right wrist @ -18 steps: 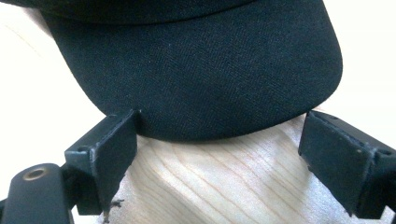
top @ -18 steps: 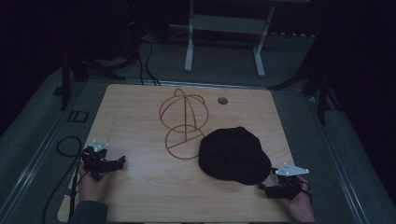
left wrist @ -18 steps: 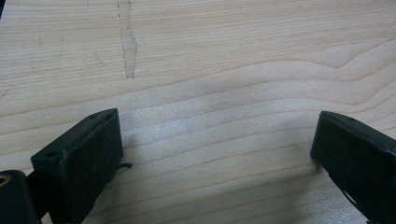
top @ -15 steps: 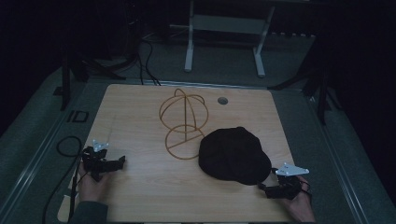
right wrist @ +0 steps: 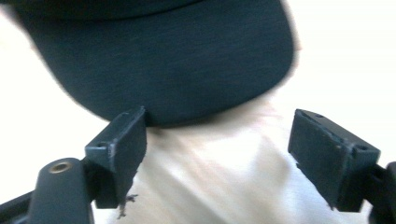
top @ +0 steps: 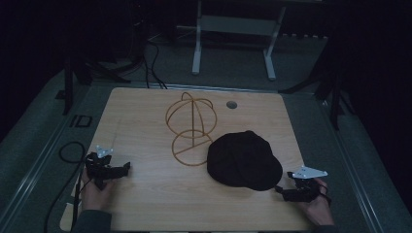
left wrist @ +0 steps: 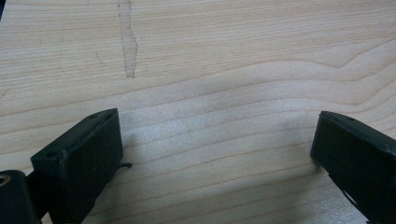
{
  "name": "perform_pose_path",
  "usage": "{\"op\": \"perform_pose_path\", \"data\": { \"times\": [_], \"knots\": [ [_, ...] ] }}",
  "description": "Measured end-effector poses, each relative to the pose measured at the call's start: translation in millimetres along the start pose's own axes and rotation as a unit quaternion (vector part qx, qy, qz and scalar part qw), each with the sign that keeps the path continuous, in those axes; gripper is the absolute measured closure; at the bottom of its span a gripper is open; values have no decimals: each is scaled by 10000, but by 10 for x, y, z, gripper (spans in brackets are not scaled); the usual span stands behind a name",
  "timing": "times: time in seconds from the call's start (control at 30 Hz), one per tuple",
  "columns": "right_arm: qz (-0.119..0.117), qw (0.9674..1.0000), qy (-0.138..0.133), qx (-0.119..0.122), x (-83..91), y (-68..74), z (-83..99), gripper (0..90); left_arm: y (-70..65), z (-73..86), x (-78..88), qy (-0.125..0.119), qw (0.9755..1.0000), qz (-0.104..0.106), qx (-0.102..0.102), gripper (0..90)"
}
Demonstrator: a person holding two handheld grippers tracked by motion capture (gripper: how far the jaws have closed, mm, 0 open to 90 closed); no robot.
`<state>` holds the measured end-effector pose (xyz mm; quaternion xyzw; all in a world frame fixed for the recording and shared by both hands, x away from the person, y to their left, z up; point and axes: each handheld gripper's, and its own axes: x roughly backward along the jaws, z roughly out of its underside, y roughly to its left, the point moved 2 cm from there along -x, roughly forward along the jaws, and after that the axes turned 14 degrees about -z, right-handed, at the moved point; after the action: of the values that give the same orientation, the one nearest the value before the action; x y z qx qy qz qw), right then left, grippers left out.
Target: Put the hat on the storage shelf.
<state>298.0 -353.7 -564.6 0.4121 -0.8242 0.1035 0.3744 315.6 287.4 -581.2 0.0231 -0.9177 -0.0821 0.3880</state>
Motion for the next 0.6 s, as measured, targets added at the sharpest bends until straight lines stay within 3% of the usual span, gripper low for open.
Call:
{"op": "perform_pose_path", "data": {
  "times": [0.13,0.3,0.47,0.6],
  "knots": [
    [237,9996,-80,97,157,-74,-73,217,0,0,0,-4,10000,0,2,21],
    [333,9991,-94,249,270,-28,-186,218,0,0,-1,-4,10000,0,3,21],
    [314,9984,-133,459,366,42,-349,221,-1,0,0,-4,10000,2,11,21],
    [159,9978,-195,611,427,80,-554,230,-2,0,-1,-6,10000,0,11,21]
  ]
}}
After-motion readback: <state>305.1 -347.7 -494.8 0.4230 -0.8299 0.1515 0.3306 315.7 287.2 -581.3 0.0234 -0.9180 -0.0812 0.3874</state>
